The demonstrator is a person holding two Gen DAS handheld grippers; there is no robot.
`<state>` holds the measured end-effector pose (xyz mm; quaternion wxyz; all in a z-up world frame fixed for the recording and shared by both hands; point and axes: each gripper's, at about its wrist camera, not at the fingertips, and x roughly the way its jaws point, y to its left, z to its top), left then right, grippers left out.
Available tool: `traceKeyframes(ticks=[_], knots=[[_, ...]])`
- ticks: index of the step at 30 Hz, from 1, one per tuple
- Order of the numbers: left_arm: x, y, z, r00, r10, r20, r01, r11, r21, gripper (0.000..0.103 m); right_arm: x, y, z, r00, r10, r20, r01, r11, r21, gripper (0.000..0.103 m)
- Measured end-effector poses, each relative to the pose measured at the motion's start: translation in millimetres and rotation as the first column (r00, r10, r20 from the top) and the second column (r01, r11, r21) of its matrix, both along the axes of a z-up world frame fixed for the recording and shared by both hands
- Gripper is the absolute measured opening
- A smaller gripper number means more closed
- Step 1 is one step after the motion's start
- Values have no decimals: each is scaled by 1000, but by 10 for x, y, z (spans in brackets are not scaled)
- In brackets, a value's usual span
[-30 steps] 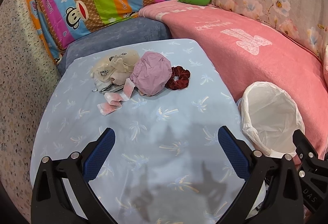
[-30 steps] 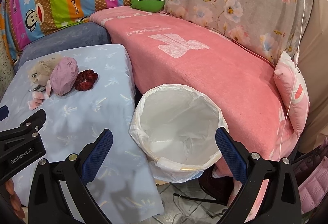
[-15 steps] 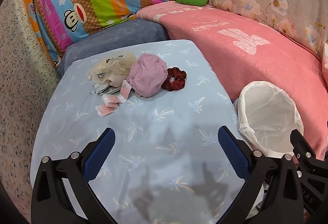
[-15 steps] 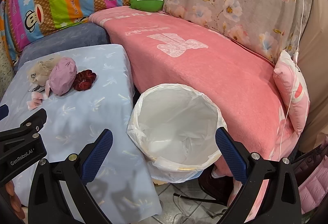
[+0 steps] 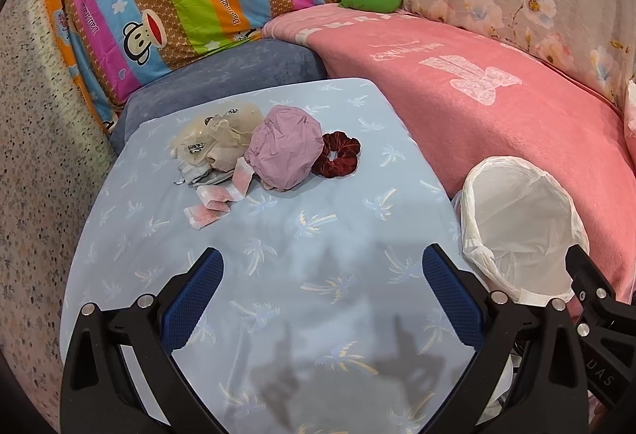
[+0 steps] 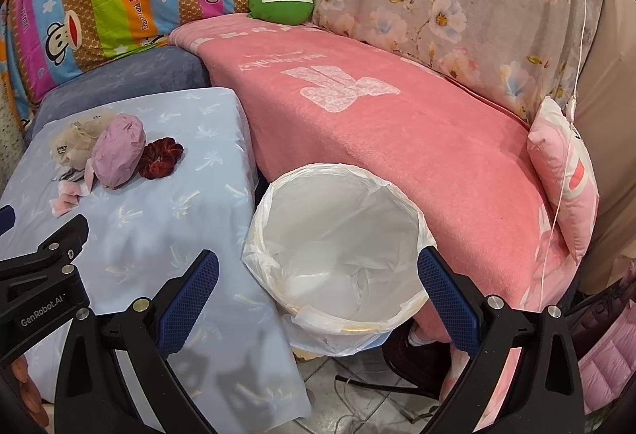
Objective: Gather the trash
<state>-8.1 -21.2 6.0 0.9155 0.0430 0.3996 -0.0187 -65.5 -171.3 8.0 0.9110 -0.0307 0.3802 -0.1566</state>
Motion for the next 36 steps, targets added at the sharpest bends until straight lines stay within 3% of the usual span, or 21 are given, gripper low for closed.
traceKeyframes(ticks=[36], knots=[[6, -8, 16, 1000, -17, 12, 17, 1000, 5, 95, 21, -21, 11, 1000, -6, 1, 6, 1000, -5, 97]])
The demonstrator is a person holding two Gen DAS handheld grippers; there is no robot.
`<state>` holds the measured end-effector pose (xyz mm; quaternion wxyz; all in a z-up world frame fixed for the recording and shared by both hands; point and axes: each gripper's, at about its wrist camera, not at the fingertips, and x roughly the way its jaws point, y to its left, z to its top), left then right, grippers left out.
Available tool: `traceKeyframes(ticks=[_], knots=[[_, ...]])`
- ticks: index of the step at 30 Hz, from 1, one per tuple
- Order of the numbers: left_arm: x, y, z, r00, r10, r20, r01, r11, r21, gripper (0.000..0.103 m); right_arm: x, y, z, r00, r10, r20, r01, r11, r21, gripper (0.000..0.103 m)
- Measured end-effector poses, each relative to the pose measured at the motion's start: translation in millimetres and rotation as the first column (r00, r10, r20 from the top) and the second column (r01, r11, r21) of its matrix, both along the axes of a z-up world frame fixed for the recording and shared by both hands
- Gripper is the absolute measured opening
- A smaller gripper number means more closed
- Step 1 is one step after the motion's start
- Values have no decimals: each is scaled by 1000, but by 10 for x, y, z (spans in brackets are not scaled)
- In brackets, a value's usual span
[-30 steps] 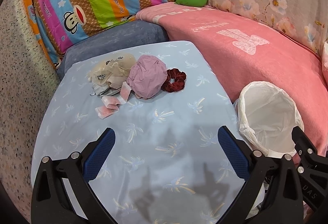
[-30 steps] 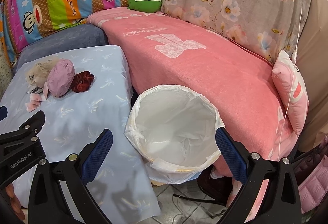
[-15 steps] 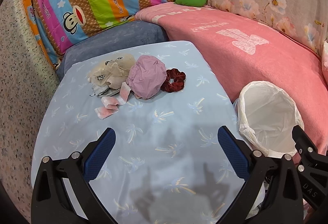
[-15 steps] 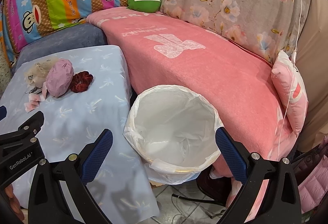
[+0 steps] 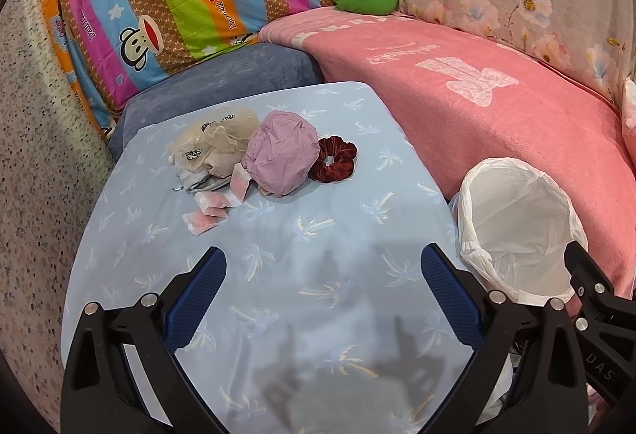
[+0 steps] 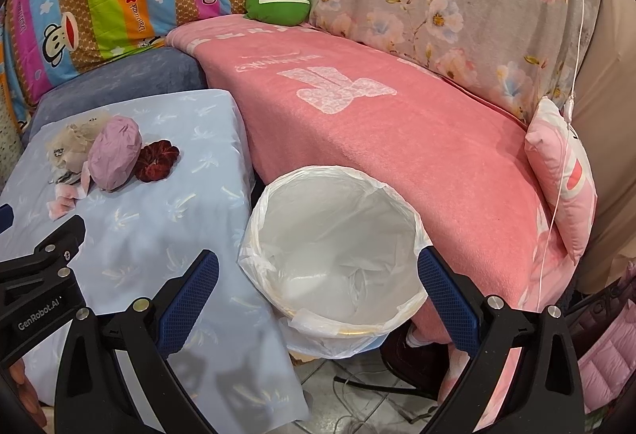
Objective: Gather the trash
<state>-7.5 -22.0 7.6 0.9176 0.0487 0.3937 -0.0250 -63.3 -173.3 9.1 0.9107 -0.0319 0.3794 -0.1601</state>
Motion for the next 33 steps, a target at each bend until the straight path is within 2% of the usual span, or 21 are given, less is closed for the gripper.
traceKeyframes(ticks=[12, 19, 28, 30, 33], knots=[[32, 10, -26, 1000, -22, -11, 22, 1000, -9, 95, 12, -38, 40, 1000, -12, 19, 11, 1000, 16, 97], [203, 207, -116, 999, -34, -16, 33, 999, -41, 95, 110, 26, 26, 998, -15, 56, 12, 999, 53, 97], [618, 813, -338, 996, 65, -59, -71, 993, -97, 94, 554, 413, -82, 997, 68, 44, -72, 994, 84, 97], [729, 980, -380, 992, 115, -59, -120, 989, -91, 94, 686, 532, -103, 995, 91, 43, -94, 992, 86, 97], [880, 1158, -458, 987, 139, -82, -146, 985, -96, 94, 882, 706, -138, 992, 120, 47, -124, 988, 95, 97]])
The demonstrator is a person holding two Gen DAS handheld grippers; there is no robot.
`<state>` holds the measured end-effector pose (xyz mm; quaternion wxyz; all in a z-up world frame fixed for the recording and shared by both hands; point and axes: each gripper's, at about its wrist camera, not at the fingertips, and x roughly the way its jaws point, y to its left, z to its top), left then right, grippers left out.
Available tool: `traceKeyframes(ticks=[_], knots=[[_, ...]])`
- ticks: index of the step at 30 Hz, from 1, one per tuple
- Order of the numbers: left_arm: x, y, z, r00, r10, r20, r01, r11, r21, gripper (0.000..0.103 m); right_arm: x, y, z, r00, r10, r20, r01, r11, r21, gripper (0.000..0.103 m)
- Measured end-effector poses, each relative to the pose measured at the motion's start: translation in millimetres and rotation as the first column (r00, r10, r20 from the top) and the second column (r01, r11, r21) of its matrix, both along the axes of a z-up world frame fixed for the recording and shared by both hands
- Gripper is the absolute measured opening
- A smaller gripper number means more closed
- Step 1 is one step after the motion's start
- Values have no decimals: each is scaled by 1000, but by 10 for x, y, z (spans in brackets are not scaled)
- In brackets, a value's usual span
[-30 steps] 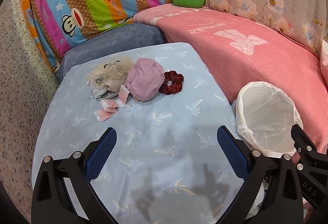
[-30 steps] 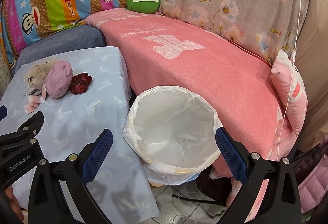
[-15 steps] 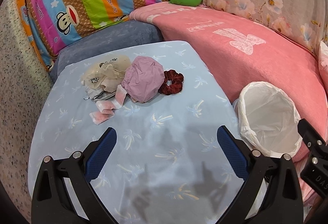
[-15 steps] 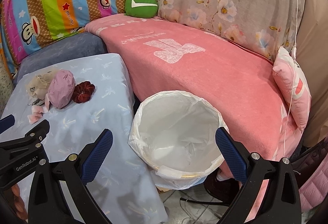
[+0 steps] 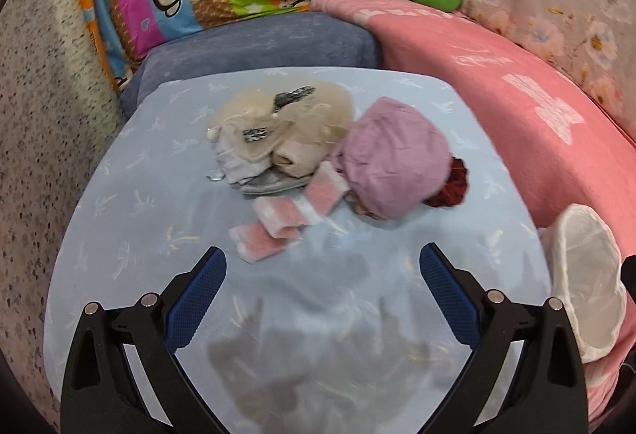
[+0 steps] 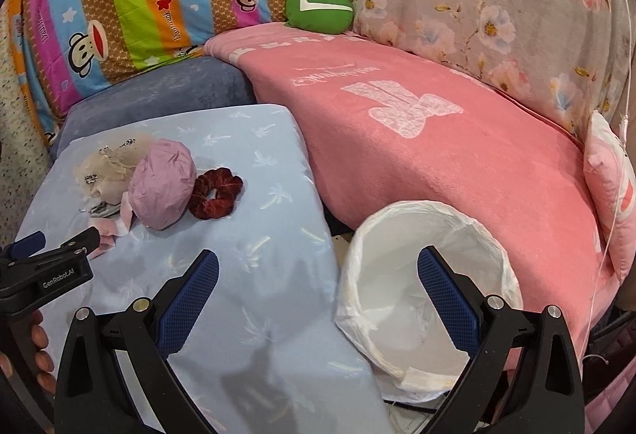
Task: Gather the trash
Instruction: 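Grasp the pink-and-white strip with the left tool while the right tool grasps the lilac shower cap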
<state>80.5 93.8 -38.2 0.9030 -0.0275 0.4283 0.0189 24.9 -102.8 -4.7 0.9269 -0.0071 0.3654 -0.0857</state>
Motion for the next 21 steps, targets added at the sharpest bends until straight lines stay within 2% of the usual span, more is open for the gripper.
traceKeyframes(ticks=[6, 11, 13, 17, 21], knots=[[286, 309, -201, 998, 34, -62, -36, 999, -23, 94, 458, 293, -126, 998, 59, -16, -58, 995, 77, 96], [455, 518, -349, 994, 60, -95, -68, 994, -82, 93, 875, 532, -246, 994, 100, -38, -94, 985, 145, 87], [522, 587, -430, 991, 56, -120, -70, 990, -122, 82, 1013, 612, -287, 992, 115, -49, -105, 980, 167, 83], [608, 678, -580, 982, 50, -185, -91, 971, -223, 70, 1294, 799, -412, 988, 141, -66, -127, 973, 191, 76], [612, 663, -615, 981, 11, -196, -66, 959, -276, 53, 1510, 950, -593, 980, 165, -113, -137, 966, 220, 59]])
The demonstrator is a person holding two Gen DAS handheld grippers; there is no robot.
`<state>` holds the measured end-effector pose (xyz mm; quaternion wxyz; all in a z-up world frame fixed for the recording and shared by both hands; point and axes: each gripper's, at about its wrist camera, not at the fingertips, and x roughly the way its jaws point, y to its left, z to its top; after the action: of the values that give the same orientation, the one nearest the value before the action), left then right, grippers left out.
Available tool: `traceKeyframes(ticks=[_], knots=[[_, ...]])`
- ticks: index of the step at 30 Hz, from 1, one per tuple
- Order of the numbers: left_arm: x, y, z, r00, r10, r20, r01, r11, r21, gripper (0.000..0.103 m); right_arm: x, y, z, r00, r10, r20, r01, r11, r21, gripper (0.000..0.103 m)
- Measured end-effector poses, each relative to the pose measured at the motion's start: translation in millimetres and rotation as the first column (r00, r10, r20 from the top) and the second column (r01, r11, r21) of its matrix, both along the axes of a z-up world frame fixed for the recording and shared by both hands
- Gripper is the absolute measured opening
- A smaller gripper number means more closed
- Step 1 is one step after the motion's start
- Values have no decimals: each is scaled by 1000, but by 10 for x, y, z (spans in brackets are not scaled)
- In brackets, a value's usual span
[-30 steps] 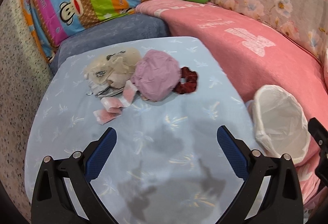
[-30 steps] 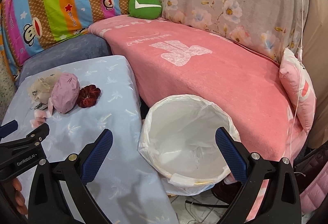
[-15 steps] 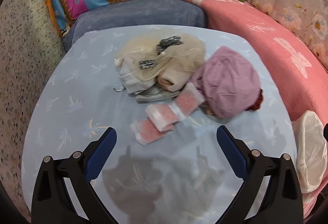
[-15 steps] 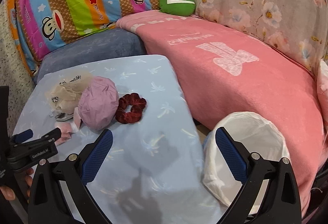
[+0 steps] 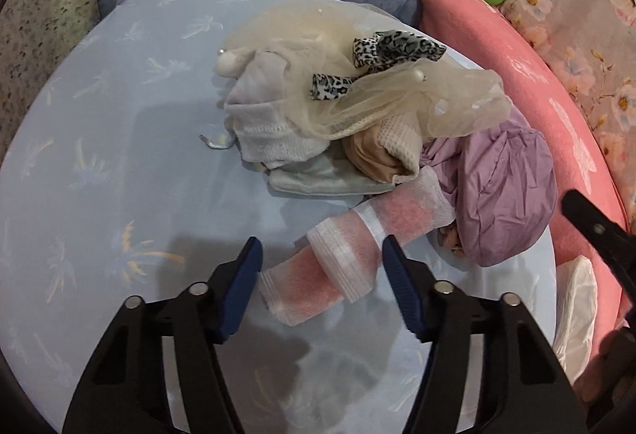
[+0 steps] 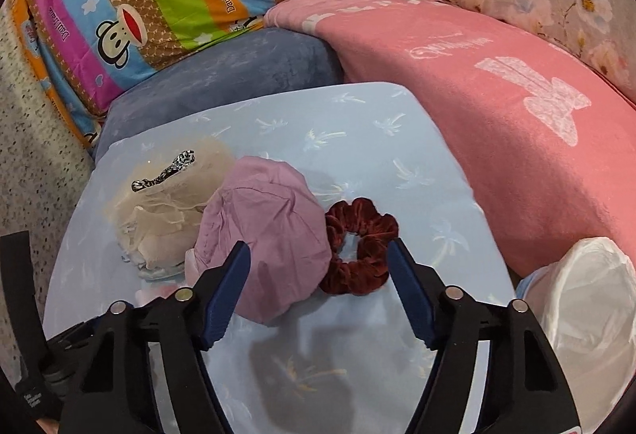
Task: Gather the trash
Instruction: 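Grasp the pink-and-white strip with the left tool while the right tool grasps the lilac shower cap, then carry both items over the white bin and open both tools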
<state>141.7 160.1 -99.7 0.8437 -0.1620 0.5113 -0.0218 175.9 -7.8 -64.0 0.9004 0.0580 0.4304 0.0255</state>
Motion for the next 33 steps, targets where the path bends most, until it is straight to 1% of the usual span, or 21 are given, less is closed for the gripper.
traceKeyframes(ticks=[1, 2, 4, 5, 6, 7, 9, 11, 17, 23, 27, 33], knots=[[10, 3, 4, 1000, -11, 3, 11, 1000, -8, 47, 32, 36, -39, 1000, 8, -11, -8, 1000, 4, 52], [5, -10, 8, 1000, -21, 4, 21, 1000, -17, 43, 49, 66, -79, 1000, 14, -21, -14, 1000, 9, 48], [23, -6, 9, 999, -42, 7, 42, 998, -37, 29, 87, 125, -153, 999, 31, -40, -30, 999, 27, 27], [33, -13, 14, 999, -53, 10, 54, 998, -43, 26, 97, 145, -173, 998, 37, -47, -36, 999, 31, 19], [39, -9, 24, 998, -61, 15, 61, 997, -43, 23, 104, 176, -186, 998, 43, -52, -41, 999, 36, 3], [41, -13, 46, 997, -67, 22, 68, 997, -38, 20, 97, 189, -170, 998, 44, -48, -42, 998, 42, 2], [29, -12, 120, 996, -79, 42, 81, 996, -33, 17, 46, 205, -61, 999, 48, -15, -47, 998, 46, 2], [21, -1, 198, 994, -86, 65, 87, 996, -26, 16, 1, 199, 88, 998, 53, 17, -54, 997, 47, 1], [-54, 4, 556, 984, -104, 145, 109, 994, -26, 16, -99, 72, 721, 989, 45, 143, -55, 996, 64, 1], [-130, -141, 1053, 955, -154, 253, 159, 987, 1, 16, -218, -111, 1287, 969, 34, 244, -52, 997, 65, 1], [-116, -312, 1315, 934, -195, 300, 200, 980, 14, 16, -350, -288, 1656, 949, 9, 316, -31, 997, 65, 1], [-176, -575, 1596, 900, -245, 361, 248, 968, 37, 16, -529, -582, 2136, 917, -22, 398, 2, 999, 50, 1]])
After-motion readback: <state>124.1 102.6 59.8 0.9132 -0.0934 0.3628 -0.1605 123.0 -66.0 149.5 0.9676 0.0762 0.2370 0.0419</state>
